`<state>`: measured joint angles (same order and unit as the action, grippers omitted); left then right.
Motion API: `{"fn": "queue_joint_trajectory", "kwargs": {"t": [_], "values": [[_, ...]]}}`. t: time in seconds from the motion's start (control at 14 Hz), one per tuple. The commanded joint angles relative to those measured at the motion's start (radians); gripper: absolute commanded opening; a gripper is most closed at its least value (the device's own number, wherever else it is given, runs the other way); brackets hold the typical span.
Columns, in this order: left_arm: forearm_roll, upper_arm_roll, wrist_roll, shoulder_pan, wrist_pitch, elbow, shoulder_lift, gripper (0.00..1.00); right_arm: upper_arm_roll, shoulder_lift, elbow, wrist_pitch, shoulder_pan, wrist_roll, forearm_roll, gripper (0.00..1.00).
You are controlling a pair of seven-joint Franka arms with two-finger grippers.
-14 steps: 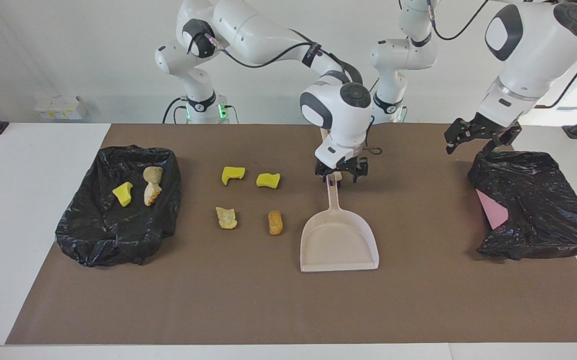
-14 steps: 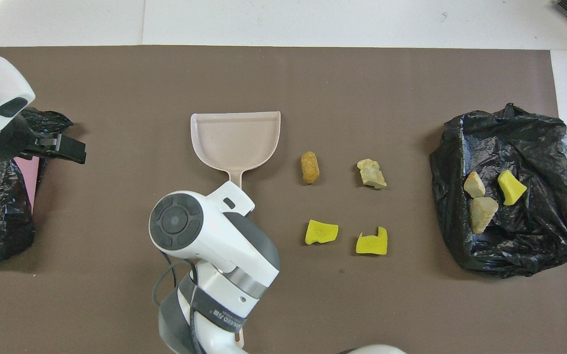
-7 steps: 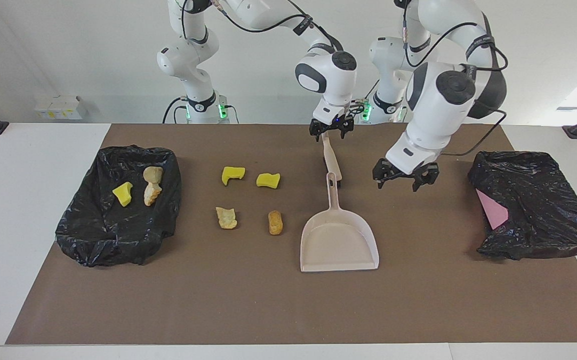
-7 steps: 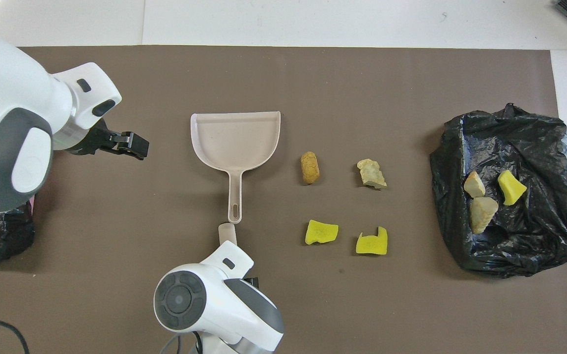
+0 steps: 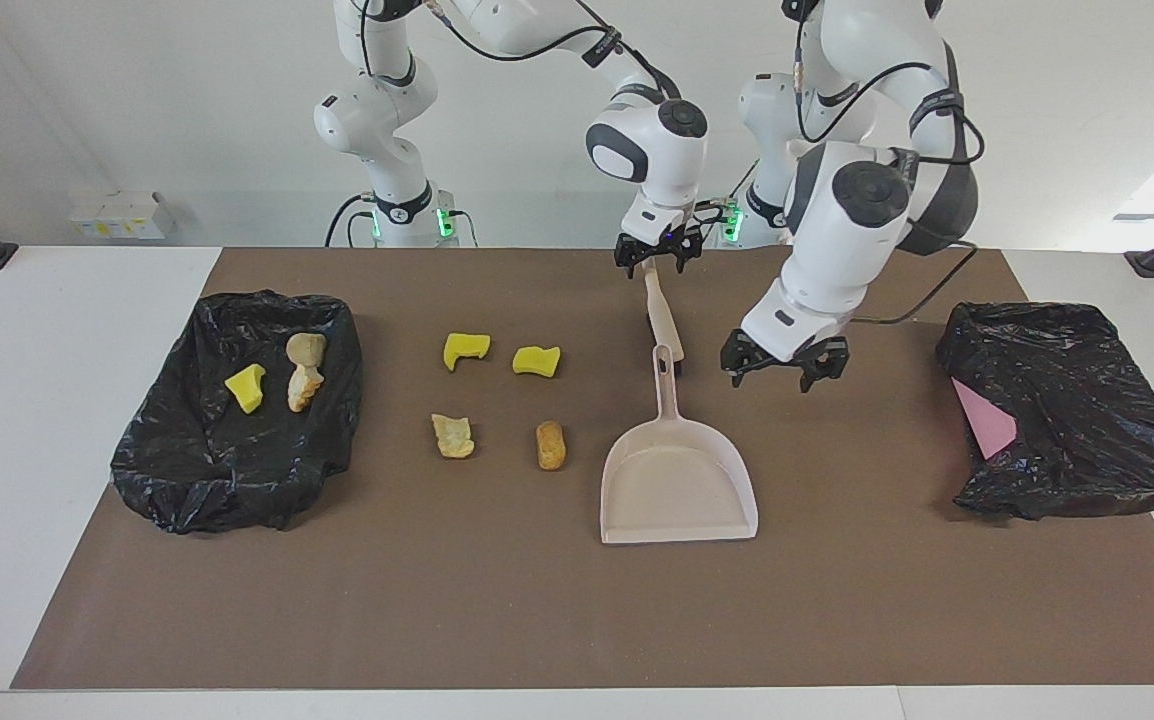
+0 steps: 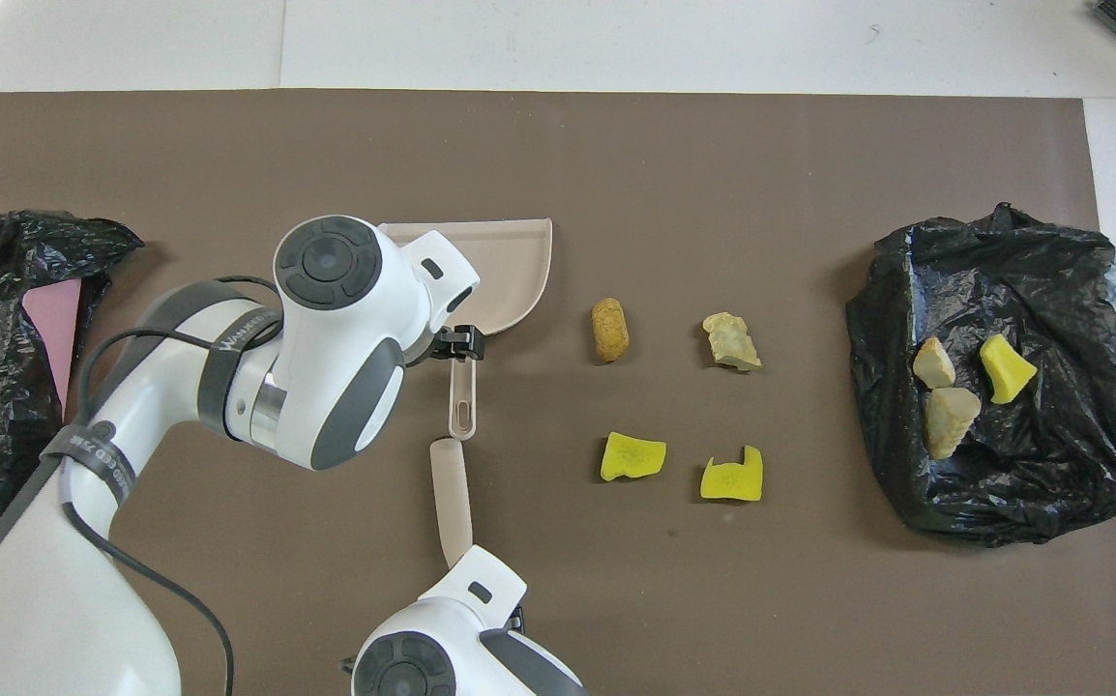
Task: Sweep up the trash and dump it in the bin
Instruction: 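Grasp the dustpan handle with the left gripper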
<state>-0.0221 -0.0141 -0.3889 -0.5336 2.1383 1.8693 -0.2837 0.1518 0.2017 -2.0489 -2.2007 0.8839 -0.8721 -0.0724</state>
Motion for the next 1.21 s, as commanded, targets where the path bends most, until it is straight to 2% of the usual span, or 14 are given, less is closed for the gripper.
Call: {"fn": "queue_joint_trajectory", "kwargs": {"t": [0.0,0.14,0.36,0.5,0.64,0.71,0.79,0.93,1.14], "values": [[0.010,-0.014,-0.054,-0.034,0.045,0.057,0.034,1.00,0.003,-0.024,-0.028,-0.022,-0.002,-0.021,-0.023,0.24],[0.008,-0.014,-0.099,-0.057,0.043,0.062,0.038,1.00,0.003,-0.025,-0.028,-0.024,0.001,-0.025,-0.023,0.00],[0.007,-0.011,-0.110,-0.059,0.041,0.065,0.040,1.00,0.002,-0.042,-0.028,-0.011,0.000,-0.037,-0.023,0.00],[0.002,-0.010,-0.137,-0.077,0.040,0.074,0.047,0.81,0.000,-0.085,-0.033,0.045,-0.003,-0.076,-0.021,0.00],[-0.009,-0.010,-0.180,-0.080,0.045,0.079,0.047,0.58,-0.001,-0.137,-0.052,0.111,-0.011,-0.113,-0.020,0.00],[-0.009,-0.010,-0.177,-0.080,0.042,0.077,0.047,0.18,-0.001,-0.178,-0.091,0.122,-0.017,-0.114,-0.020,0.00],[-0.009,-0.010,-0.162,-0.078,0.046,0.076,0.046,0.00,-0.001,-0.239,-0.153,0.124,-0.028,-0.123,-0.020,0.00],[-0.006,-0.014,-0.140,-0.072,0.046,0.064,0.041,0.00,-0.001,-0.359,-0.255,0.163,-0.039,-0.142,-0.020,0.00],[0.005,-0.021,-0.056,-0.049,0.034,0.048,0.041,0.00,-0.001,-0.453,-0.281,0.344,-0.126,-0.140,-0.007,0.00]]}}
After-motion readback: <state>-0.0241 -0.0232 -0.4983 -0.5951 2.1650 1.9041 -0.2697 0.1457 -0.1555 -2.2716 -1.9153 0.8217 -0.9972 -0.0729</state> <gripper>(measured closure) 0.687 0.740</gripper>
